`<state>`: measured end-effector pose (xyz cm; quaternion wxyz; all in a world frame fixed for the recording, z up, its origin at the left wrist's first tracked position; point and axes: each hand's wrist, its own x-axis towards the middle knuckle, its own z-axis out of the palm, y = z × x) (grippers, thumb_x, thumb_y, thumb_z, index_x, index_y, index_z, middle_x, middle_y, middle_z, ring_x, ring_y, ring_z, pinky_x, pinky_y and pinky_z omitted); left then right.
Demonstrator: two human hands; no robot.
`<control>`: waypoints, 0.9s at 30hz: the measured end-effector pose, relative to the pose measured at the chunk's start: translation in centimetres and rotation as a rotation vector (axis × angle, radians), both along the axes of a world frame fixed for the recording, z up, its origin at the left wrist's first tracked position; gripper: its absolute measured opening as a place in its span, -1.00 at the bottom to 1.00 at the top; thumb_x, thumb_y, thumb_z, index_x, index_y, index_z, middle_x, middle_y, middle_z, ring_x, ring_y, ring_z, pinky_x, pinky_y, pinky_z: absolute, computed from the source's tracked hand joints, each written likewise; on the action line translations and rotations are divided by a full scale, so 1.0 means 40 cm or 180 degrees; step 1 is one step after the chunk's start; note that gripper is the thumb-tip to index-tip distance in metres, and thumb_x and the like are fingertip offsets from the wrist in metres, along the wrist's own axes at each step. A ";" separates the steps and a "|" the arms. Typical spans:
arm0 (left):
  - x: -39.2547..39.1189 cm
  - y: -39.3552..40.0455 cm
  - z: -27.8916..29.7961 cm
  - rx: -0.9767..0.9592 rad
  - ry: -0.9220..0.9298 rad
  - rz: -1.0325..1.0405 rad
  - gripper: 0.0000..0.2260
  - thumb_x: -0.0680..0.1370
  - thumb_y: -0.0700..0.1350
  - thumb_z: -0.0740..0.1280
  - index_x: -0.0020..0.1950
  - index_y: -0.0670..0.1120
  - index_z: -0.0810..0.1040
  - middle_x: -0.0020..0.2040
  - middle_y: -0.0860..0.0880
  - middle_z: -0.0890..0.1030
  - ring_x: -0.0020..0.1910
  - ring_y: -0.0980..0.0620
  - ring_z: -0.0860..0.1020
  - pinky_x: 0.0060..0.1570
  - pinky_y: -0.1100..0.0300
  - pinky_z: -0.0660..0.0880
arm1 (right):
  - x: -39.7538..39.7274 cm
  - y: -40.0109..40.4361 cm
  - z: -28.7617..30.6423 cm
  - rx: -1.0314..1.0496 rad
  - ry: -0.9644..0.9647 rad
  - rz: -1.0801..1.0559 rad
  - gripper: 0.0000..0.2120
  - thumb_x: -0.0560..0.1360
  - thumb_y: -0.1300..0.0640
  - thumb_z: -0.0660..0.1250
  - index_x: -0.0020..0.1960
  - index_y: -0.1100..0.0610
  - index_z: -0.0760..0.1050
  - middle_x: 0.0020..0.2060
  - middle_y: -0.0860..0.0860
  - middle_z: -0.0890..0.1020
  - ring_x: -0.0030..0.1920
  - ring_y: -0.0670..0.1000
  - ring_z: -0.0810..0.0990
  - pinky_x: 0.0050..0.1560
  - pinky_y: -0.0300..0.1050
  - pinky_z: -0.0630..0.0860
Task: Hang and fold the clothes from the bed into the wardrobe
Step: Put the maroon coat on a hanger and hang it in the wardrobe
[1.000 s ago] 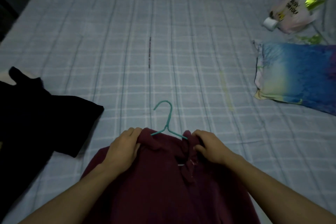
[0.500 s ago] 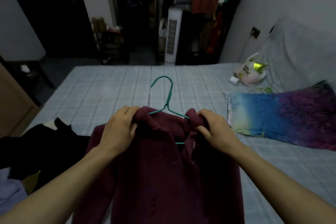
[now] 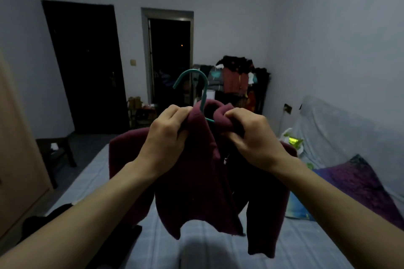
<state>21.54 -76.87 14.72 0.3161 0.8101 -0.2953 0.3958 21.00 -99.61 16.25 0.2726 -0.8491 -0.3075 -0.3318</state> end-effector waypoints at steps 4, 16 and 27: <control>-0.052 -0.002 0.030 -0.0033 -0.0049 -0.0103 -0.70 0.56 -0.23 0.36 0.30 -0.09 0.54 0.10 -0.01 0.56 0.05 0.11 0.55 0.13 0.42 0.44 | -0.056 0.008 0.045 -0.0104 0.0124 0.0108 -0.79 0.45 0.21 0.45 0.08 0.09 0.55 -0.08 -0.10 0.61 -0.09 -0.18 0.58 -0.08 -0.37 0.47; -0.102 0.017 -0.037 0.0563 0.0668 0.1116 -0.62 0.54 -0.10 0.37 0.35 0.07 0.48 0.23 0.03 0.51 0.20 -0.03 0.42 0.14 0.04 0.29 | -0.118 0.015 -0.035 0.0695 0.0820 -0.0596 -0.89 0.40 0.14 0.50 -0.10 0.06 0.63 -0.28 -0.07 0.66 -0.30 -0.16 0.60 -0.34 -0.41 0.43; -0.236 -0.110 -0.095 -0.0306 0.1588 0.0277 -0.73 0.55 0.14 0.32 -0.14 -0.03 0.65 -0.32 0.06 0.65 -0.32 0.18 0.61 -0.24 0.15 0.57 | -0.157 0.076 -0.105 0.1405 0.1258 -0.0690 -0.91 0.35 0.14 0.51 -0.19 0.05 0.62 -0.34 -0.05 0.66 -0.30 -0.11 0.63 -0.31 -0.19 0.56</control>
